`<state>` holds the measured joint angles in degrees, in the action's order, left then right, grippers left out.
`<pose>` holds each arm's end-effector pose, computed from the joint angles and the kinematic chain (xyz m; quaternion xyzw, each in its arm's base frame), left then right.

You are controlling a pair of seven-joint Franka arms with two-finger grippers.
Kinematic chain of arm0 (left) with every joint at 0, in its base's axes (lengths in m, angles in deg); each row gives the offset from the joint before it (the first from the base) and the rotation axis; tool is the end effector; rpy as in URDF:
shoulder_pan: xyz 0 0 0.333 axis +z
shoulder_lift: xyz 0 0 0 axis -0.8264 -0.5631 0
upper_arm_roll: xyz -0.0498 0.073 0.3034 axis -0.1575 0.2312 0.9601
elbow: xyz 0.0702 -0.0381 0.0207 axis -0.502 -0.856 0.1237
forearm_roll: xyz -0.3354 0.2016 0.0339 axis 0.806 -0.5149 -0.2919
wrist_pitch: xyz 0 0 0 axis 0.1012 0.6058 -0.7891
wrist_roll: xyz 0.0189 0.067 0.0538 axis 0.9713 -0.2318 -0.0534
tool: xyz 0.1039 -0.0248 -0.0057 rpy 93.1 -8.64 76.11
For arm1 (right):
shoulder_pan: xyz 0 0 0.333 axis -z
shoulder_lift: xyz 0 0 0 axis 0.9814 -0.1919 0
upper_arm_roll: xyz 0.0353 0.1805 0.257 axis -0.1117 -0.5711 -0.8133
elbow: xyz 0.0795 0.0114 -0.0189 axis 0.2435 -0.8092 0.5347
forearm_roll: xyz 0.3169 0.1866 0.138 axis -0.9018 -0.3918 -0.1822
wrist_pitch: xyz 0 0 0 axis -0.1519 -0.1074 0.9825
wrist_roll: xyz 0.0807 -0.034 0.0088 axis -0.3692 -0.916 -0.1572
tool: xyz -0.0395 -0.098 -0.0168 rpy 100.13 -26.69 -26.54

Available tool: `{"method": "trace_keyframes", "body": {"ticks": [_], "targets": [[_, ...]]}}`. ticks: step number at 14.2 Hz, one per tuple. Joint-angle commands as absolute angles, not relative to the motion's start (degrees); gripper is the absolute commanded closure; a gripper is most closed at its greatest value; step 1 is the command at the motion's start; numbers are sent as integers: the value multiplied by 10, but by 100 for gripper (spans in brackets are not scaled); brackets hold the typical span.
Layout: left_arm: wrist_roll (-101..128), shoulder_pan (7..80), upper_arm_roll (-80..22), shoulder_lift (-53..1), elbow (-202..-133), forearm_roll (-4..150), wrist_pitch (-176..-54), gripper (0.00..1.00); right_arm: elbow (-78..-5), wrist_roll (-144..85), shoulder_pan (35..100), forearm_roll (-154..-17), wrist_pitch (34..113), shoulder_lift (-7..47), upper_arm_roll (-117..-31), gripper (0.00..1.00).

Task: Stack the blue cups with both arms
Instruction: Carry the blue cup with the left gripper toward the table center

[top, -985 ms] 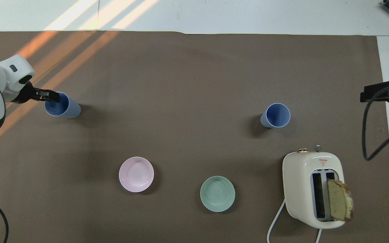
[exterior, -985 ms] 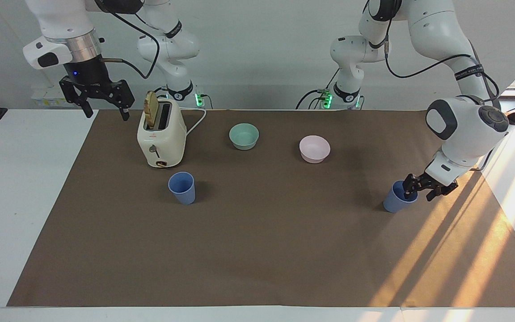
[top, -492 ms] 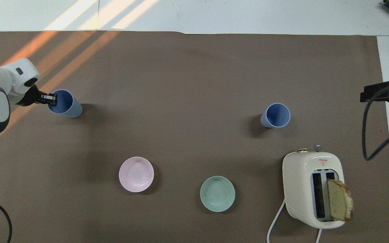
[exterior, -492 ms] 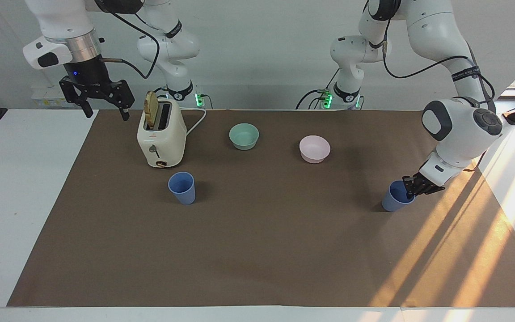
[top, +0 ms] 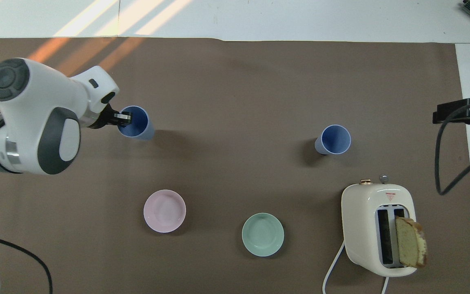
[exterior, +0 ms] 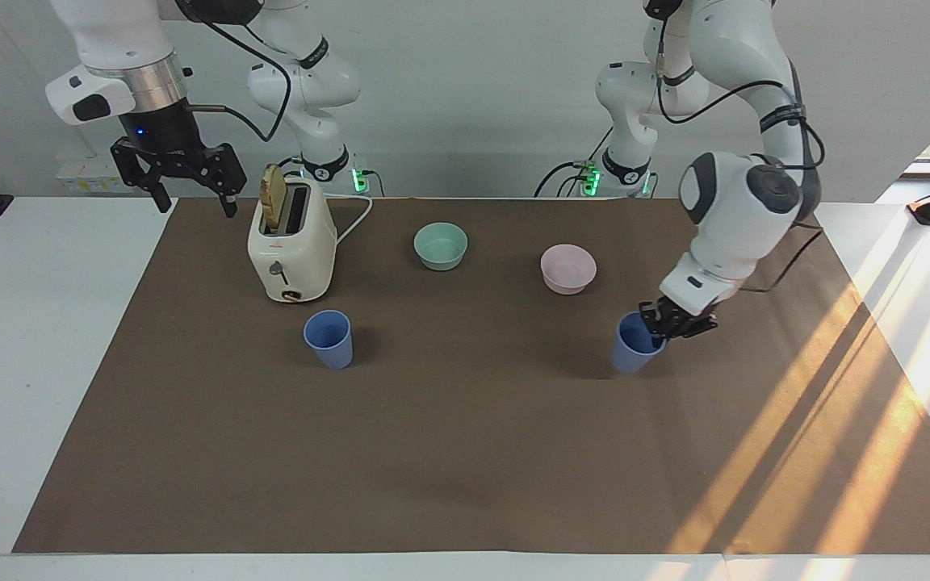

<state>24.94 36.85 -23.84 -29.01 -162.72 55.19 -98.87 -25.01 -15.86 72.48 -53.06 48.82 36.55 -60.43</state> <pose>0.5990 -0.1841 0.4221 0.9949 -0.0771 0.0345 0.0556 0.5545 -0.0029 0.6649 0.9970 -0.0464 0.0607 0.0120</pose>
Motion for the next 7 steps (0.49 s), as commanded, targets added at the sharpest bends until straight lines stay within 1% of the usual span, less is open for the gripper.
{"method": "trace_keyframes", "body": {"ticks": [1, 3, 5, 6, 7], "targets": [[178, 290, -225, -280, -1664, 555, -1029, 100, -257, -168, 729, -546, 488, 372, -602, 0], [150, 245, -225, -279, -1706, 555, -1081, 100, -275, -168, 730, -547, 495, 371, -602, 0], [128, 229, -227, -278, -1729, 555, -1099, 100, -310, -167, 727, -552, 540, 369, -602, 0], [125, 229, -227, -278, -1729, 555, -1099, 91, -326, -167, 723, -555, 563, 366, -602, 0], [123, 228, -227, -279, -1723, 555, -1100, 61, -337, -166, 720, -560, 579, 359, -602, 0]]}}
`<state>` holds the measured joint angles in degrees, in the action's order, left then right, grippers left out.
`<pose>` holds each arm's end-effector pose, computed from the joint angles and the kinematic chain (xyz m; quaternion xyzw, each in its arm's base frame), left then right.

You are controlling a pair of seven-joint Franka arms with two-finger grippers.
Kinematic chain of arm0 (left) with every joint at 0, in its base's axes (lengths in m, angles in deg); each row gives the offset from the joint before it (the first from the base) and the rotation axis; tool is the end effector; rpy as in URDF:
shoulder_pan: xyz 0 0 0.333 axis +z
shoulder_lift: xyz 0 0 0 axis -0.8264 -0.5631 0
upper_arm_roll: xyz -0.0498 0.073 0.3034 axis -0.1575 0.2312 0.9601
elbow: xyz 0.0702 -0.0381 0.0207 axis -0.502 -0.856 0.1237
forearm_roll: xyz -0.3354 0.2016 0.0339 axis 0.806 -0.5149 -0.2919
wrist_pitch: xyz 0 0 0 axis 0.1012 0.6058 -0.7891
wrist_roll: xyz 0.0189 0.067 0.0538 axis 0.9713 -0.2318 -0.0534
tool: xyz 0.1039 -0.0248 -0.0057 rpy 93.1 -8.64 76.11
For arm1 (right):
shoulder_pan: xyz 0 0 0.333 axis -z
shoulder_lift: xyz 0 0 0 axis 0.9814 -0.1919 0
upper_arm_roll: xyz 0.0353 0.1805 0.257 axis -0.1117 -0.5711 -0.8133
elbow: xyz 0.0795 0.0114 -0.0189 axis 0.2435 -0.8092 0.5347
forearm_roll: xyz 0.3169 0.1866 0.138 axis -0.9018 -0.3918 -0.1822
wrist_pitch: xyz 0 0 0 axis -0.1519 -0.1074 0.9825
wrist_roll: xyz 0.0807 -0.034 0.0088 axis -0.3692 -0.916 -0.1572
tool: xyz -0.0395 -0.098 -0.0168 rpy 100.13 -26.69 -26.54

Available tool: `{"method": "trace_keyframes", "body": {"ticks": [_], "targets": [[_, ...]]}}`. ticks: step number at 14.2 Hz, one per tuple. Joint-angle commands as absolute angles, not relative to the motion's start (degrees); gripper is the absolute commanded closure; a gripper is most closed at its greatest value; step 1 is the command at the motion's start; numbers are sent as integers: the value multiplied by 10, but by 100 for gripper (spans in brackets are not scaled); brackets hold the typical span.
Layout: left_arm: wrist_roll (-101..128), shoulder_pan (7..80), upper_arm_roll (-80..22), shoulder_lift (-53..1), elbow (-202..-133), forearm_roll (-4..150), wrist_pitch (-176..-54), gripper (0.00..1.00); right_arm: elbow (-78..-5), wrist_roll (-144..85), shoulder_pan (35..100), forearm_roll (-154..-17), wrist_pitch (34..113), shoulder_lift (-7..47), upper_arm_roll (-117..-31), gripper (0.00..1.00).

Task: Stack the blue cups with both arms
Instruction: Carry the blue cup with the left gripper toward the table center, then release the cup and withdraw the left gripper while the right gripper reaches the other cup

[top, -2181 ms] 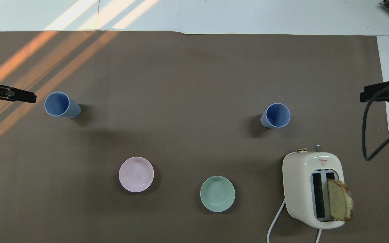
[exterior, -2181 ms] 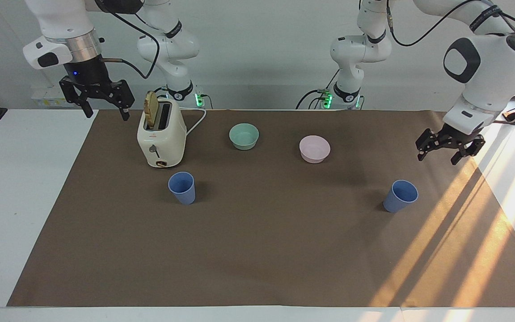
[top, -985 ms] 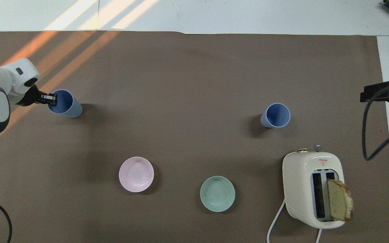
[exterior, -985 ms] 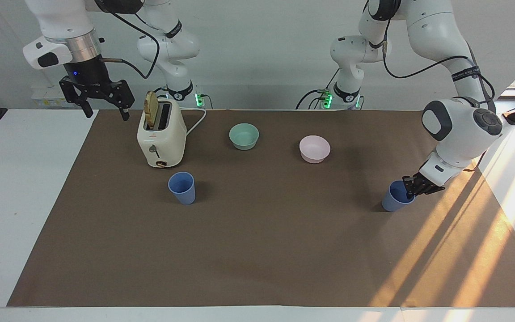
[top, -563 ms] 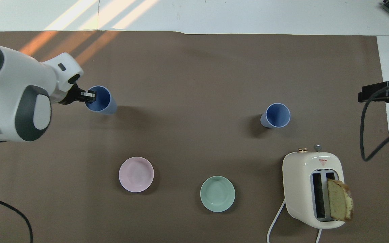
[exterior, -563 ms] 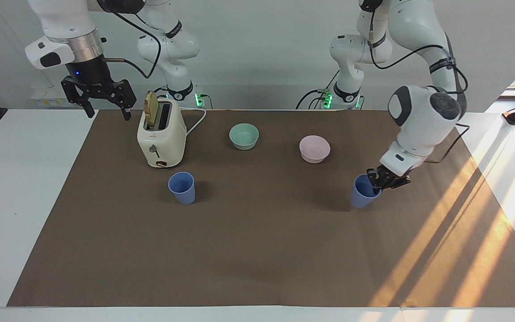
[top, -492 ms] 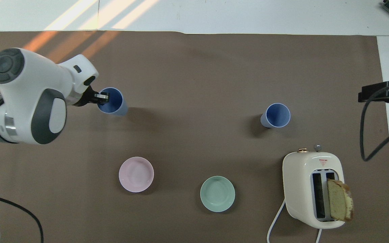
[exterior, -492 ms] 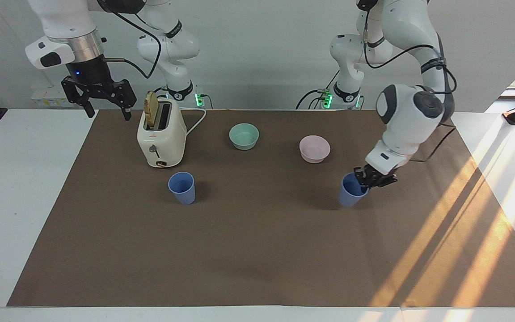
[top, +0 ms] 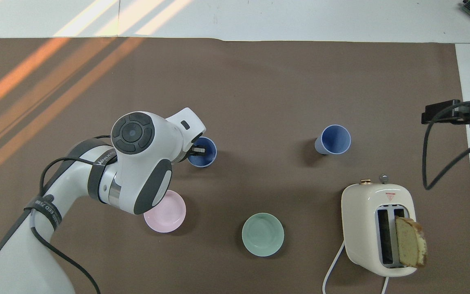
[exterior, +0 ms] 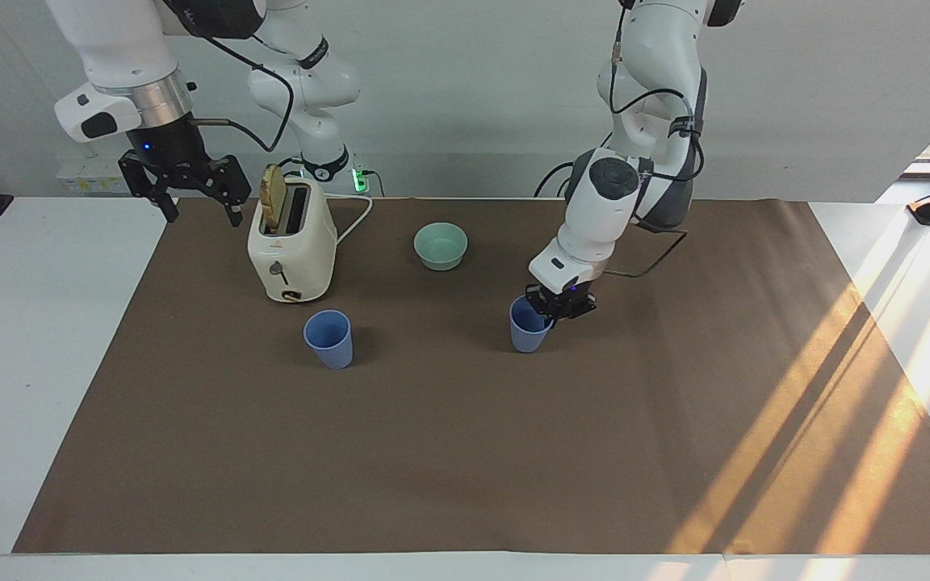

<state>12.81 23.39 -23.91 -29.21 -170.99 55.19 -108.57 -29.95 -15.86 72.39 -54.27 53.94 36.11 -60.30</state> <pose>0.5270 -0.3082 0.3688 0.9943 -0.0812 0.0333 0.0612 0.5651 -0.0007 0.6280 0.9972 -0.0462 0.0580 0.0020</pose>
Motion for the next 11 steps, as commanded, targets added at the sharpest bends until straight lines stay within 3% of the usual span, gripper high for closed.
{"method": "trace_keyframes", "body": {"ticks": [1, 2, 3, 7, 11], "targets": [[128, 228, -227, -281, -1716, 555, -1099, 34, -350, -165, 720, -565, 593, 345, -602, 0], [133, 228, -227, -284, -1710, 555, -1095, 7, -360, -165, 719, -566, 612, 332, -602, 0], [135, 229, -225, -283, -1709, 555, -1095, 0, -370, -165, 718, -566, 629, 317, -603, 0], [147, 249, -218, -228, -1696, 551, -1034, 0, -425, -167, 704, -566, 703, 271, -605, 0], [250, 335, -218, -185, -1650, 534, -940, 0, -472, -166, 691, -566, 763, 250, -605, 0]]}}
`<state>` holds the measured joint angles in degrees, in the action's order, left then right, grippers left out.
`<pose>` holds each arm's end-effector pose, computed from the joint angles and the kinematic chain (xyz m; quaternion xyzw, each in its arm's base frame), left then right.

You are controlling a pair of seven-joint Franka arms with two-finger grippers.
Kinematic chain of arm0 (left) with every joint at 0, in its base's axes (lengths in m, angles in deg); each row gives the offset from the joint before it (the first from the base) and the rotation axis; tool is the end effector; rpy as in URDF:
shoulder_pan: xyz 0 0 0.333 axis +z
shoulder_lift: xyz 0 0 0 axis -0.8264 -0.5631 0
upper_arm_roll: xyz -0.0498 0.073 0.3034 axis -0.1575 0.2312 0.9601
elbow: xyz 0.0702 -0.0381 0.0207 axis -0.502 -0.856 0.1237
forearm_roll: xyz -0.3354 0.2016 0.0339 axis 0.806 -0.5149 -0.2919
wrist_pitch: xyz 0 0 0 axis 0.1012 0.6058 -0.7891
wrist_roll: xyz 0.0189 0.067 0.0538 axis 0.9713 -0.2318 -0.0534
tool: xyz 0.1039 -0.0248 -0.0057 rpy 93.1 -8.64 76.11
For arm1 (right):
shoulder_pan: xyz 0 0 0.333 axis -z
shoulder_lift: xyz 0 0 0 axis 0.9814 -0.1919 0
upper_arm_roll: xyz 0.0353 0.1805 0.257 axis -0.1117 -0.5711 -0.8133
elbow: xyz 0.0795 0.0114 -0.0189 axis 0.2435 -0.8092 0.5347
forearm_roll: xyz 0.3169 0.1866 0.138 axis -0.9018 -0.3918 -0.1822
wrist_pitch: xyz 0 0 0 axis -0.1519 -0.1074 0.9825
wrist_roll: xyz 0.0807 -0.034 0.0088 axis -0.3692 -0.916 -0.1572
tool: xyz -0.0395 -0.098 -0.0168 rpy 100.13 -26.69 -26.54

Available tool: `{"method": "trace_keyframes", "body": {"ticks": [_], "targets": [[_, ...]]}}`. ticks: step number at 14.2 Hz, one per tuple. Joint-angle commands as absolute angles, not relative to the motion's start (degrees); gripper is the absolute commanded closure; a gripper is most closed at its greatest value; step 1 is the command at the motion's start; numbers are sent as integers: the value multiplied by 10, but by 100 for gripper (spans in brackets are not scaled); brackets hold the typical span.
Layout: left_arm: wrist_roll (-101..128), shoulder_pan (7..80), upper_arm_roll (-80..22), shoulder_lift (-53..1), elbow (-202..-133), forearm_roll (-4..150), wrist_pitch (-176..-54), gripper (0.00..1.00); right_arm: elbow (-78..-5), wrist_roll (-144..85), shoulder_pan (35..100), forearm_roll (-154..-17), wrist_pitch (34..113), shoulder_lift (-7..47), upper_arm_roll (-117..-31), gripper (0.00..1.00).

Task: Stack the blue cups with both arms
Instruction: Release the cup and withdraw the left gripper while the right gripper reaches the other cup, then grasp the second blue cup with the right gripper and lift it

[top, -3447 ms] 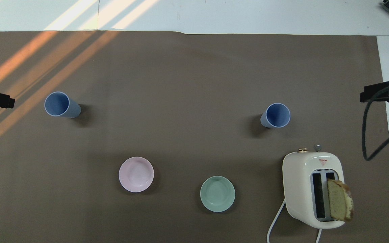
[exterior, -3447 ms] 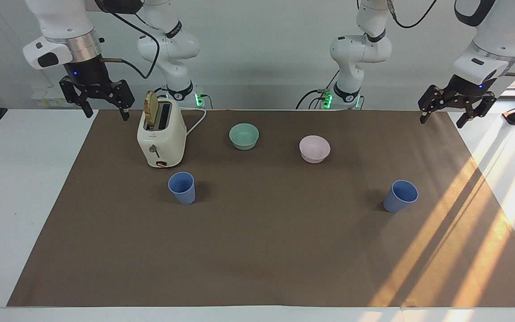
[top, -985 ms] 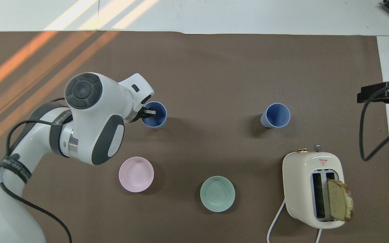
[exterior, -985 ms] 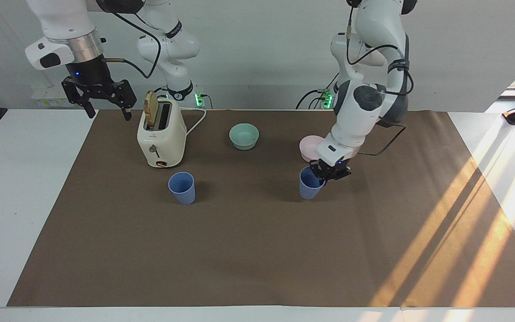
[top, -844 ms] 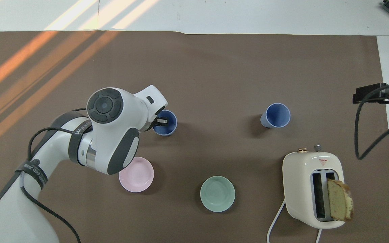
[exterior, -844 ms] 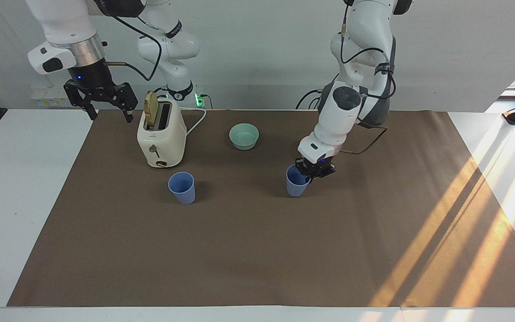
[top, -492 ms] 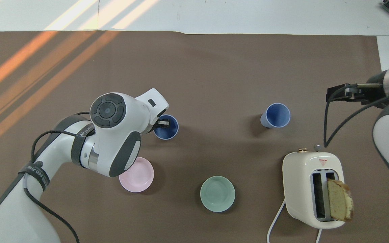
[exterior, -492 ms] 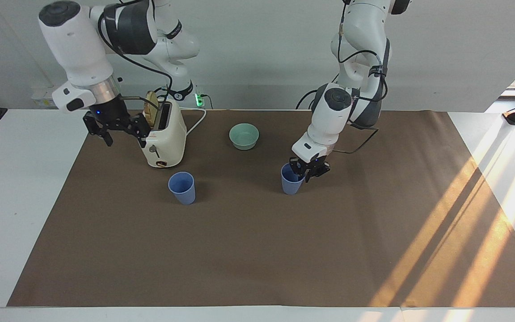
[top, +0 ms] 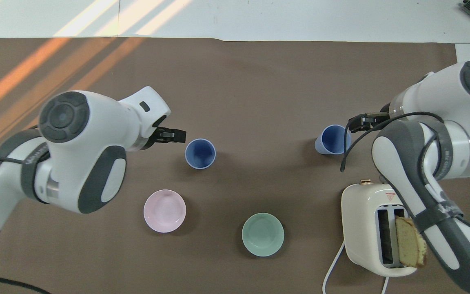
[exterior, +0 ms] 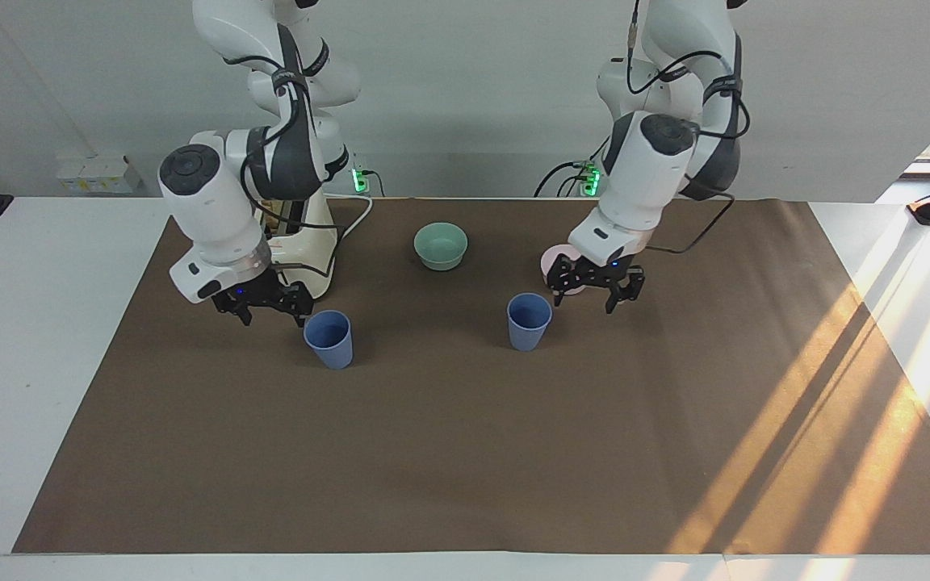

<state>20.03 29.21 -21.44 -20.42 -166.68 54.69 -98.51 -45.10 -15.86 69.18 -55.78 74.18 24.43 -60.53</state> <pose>0.5513 -0.2259 0.4797 0.9921 -0.0836 0.0655 0.0673 0.6065 0.0409 0.4131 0.9998 -0.0193 0.0012 0.0035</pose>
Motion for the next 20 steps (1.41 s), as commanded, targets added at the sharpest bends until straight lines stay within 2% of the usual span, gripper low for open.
{"method": "trace_keyframes", "body": {"ticks": [1, 5, 6, 7, 8, 10, 17, 20], "targets": [[274, 358, -218, -184, -1628, 520, -919, 0, -472, -165, 678, -566, 764, 244, -605, 0], [377, 455, -218, -191, -1526, 512, -818, 0, -475, -169, 673, -566, 770, 230, -605, 0], [392, 471, -218, -191, -1506, 512, -795, 0, -476, -173, 673, -566, 770, 230, -605, 33], [398, 486, -218, -191, -1486, 511, -773, 0, -476, -173, 674, -566, 770, 230, -605, 77], [400, 502, -218, -191, -1466, 510, -747, 0, -476, -174, 674, -566, 771, 229, -605, 93], [400, 510, -217, -190, -1440, 503, -692, 0, -477, -174, 673, -566, 779, 225, -605, 100], [396, 510, -220, -167, -1444, 496, -650, 0, -477, -172, 669, -566, 781, 213, -606, 100], [396, 510, -220, -167, -1444, 497, -654, 0, -433, -159, 647, -568, 742, 215, -609, 100]]}}
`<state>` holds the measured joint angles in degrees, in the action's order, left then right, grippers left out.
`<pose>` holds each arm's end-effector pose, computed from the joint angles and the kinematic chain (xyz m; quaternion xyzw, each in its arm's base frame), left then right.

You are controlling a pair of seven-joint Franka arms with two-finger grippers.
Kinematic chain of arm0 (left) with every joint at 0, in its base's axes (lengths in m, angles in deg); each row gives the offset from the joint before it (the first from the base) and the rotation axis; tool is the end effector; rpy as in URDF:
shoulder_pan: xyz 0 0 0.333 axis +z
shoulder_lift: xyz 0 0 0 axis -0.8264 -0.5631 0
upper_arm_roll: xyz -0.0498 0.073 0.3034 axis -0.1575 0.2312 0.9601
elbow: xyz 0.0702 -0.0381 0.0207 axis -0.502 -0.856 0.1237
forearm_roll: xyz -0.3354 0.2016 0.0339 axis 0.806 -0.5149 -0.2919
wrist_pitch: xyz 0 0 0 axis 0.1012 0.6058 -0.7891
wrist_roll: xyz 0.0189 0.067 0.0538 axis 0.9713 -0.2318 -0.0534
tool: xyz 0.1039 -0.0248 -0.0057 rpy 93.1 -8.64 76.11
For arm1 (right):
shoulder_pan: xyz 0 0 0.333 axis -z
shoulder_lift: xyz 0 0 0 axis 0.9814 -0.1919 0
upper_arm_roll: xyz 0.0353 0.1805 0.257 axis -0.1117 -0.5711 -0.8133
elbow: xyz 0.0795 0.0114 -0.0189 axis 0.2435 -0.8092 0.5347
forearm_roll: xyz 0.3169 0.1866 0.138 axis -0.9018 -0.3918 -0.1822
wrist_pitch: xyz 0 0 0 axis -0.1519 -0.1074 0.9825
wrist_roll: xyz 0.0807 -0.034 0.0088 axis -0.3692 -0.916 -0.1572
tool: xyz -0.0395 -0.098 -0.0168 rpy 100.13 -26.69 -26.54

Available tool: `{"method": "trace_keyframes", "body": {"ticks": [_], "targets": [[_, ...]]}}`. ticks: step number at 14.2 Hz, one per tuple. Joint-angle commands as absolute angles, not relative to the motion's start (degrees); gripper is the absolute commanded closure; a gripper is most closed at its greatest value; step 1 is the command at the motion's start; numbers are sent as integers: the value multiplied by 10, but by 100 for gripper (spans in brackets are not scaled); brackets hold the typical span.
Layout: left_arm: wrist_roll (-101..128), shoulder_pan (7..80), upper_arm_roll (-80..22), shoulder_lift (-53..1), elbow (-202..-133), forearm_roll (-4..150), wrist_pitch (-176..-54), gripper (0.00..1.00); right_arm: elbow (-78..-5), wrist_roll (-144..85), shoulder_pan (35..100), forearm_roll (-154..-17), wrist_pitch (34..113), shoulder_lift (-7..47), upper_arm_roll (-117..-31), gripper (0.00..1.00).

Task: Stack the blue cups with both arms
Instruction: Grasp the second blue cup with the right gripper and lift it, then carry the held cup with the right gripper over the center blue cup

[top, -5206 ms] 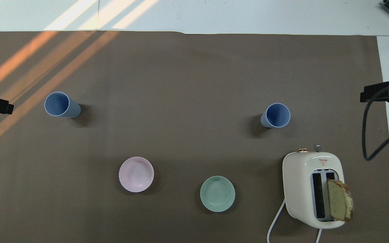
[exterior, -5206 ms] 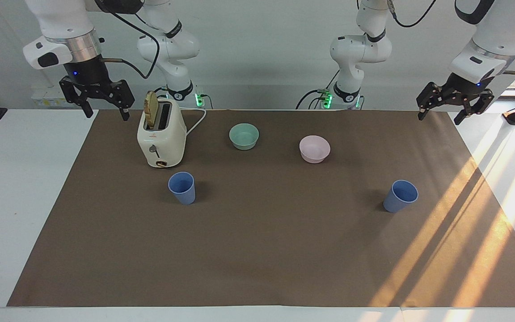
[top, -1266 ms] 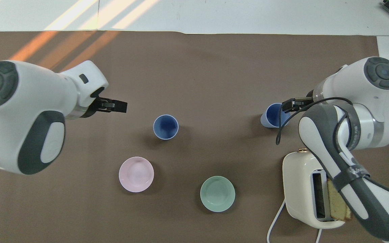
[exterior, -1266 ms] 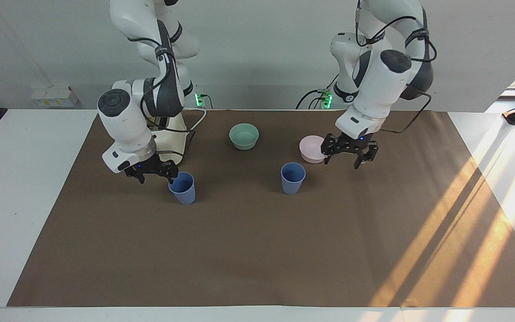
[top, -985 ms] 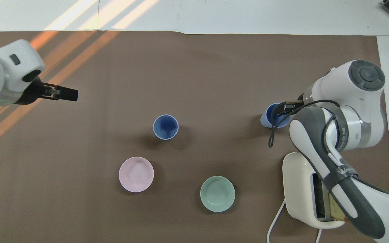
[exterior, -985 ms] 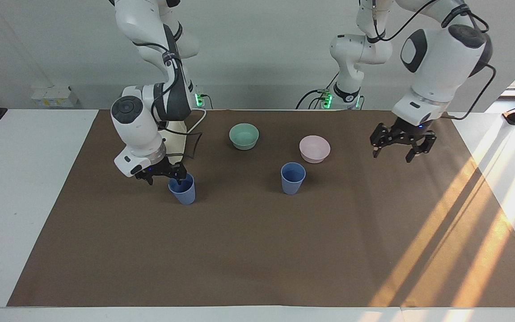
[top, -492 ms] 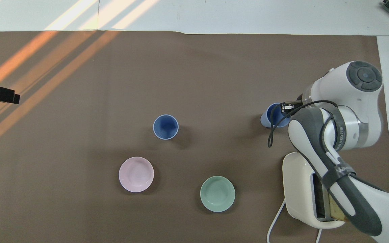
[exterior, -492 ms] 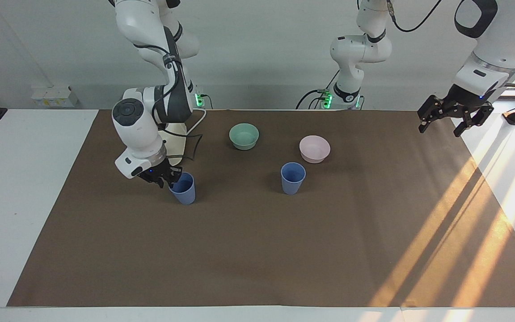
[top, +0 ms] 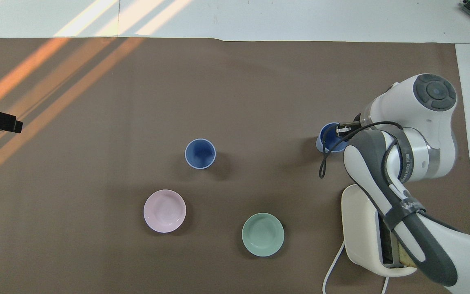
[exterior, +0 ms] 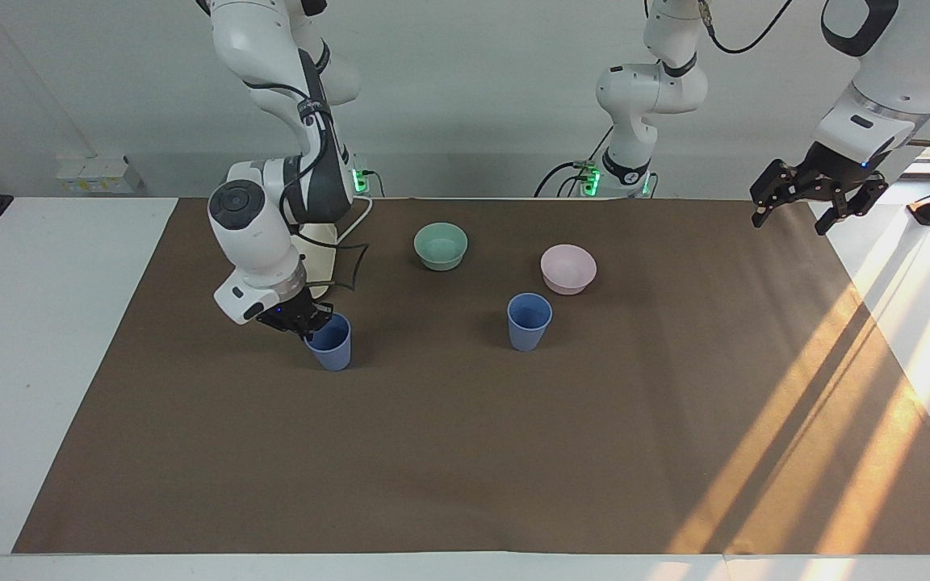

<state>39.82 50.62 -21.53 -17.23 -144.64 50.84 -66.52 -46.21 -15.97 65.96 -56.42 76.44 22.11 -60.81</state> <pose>0.5604 -0.0092 0.6447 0.9948 -0.0970 0.0241 0.0205 0.6053 0.0786 0.3830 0.9999 0.0093 -0.0090 0.0016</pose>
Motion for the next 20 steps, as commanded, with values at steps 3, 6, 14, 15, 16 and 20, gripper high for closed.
{"method": "trace_keyframes", "body": {"ticks": [3, 6, 14, 15, 16, 20], "targets": [[396, 510, -219, -167, -1444, 497, -654, 0, -358, -68, 624, -585, 673, 219, -611, 100], [396, 510, -219, -167, -1444, 497, -654, 0, -289, -8, 595, -593, 624, 213, -619, 100], [396, 510, -219, -166, -1444, 496, -654, 0, -199, 155, 519, -612, 614, 198, -669, 100], [395, 510, -219, -166, -1444, 496, -654, 0, -195, 167, 518, -611, 622, 198, -691, 100], [396, 510, -219, -166, -1444, 497, -654, 0, -189, 174, 518, -612, 623, 195, -704, 100], [396, 510, -219, -166, -1444, 497, -654, 0, -182, 178, 511, -638, 645, 184, -726, 100]]}}
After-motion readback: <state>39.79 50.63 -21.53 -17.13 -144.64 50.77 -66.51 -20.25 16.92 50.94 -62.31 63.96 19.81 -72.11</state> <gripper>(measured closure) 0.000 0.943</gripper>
